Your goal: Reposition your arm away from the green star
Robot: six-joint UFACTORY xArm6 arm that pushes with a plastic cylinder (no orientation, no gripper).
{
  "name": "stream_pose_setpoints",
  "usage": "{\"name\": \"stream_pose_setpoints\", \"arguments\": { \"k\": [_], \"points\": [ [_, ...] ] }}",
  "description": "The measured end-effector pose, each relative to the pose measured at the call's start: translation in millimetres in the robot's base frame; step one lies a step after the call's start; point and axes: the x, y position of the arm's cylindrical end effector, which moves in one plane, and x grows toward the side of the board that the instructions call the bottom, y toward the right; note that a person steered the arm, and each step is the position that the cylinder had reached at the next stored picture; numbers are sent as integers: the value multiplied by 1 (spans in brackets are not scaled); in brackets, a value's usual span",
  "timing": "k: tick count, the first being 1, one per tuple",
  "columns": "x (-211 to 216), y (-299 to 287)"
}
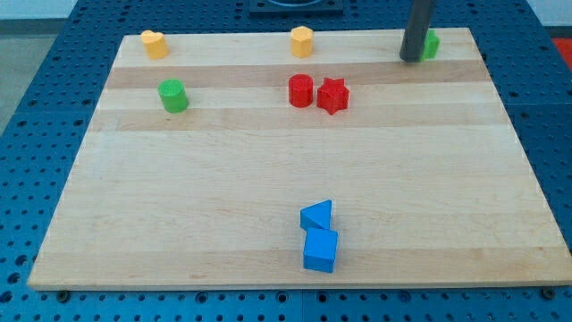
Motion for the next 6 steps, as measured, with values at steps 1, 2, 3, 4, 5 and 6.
{"name": "stream_pose_setpoints", "arguments": {
  "k": [1, 2, 3, 4, 5, 6],
  "points": [
    [-16, 8],
    [-16, 7],
    [-9, -28],
    [-10, -65],
    [-11, -87],
    [-11, -104]
  ]
}}
